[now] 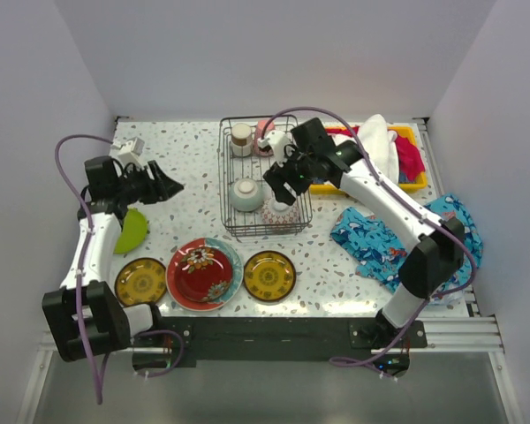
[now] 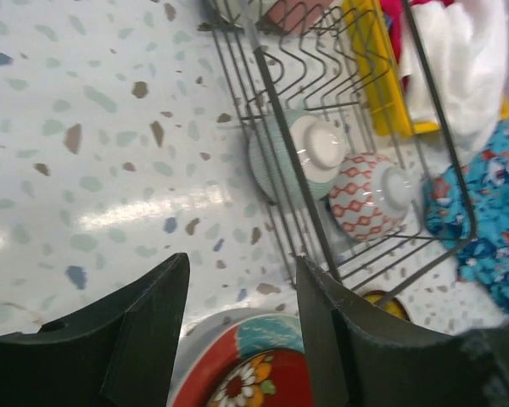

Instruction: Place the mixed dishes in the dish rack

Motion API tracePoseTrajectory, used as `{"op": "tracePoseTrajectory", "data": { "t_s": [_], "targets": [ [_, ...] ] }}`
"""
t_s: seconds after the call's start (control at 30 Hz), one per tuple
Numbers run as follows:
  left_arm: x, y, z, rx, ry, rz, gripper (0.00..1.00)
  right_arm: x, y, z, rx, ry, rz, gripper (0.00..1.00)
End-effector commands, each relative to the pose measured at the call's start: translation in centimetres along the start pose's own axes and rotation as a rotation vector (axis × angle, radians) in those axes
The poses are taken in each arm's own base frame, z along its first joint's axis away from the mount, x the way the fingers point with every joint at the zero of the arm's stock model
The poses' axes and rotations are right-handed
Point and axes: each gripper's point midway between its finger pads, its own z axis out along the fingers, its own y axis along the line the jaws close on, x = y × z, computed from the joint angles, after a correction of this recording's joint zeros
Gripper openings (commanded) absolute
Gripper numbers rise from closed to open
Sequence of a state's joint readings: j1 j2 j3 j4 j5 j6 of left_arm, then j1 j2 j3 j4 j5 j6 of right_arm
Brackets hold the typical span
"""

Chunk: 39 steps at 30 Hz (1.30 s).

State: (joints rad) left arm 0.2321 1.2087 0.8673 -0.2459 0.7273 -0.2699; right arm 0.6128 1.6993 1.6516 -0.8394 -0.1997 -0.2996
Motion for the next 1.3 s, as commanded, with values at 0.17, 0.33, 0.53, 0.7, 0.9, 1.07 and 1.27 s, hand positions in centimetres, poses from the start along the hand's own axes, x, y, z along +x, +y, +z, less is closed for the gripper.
{"op": "tracePoseTrajectory", "data": {
  "t_s": [0.17, 0.33, 0.53, 0.7, 0.9, 1.07, 1.27],
  "targets": [
    [-4.0, 6.5, -4.3, -0.392, 0.179, 0.416, 0.58, -6.4, -1.4, 0.8, 0.007, -0.277, 0.117, 0.75],
    [-2.2, 9.5, -4.6, -0.462, 0.291, 0.454, 0.58, -6.7, -1.2, 1.7, -0.020, -0.295, 0.178, 0.75],
    [1.2, 12.8, -3.2, -0.477, 0.407, 0.430, 0.55, -6.0, -0.6, 2.2, -0.046, -0.292, 0.164, 0.75],
    [3.3, 9.3, -1.2, -0.189, 0.437, 0.425, 0.55, -4.7, -0.9, 2.6, -0.033, -0.262, 0.167, 0.75],
    [8.7, 5.9, 0.8, 0.082, 0.599, 0.346, 0.47, -3.9, -1.1, 2.8, -0.060, -0.226, 0.176, 0.75],
    [12.3, 4.0, 2.2, 0.178, 0.720, 0.427, 0.42, -3.5, -1.5, 2.7, -0.047, -0.203, 0.142, 0.75],
    [13.1, 3.7, 3.0, 0.221, 0.753, 0.423, 0.36, -3.1, -1.9, 2.8, -0.040, -0.183, 0.131, 0.75]
  ]
}}
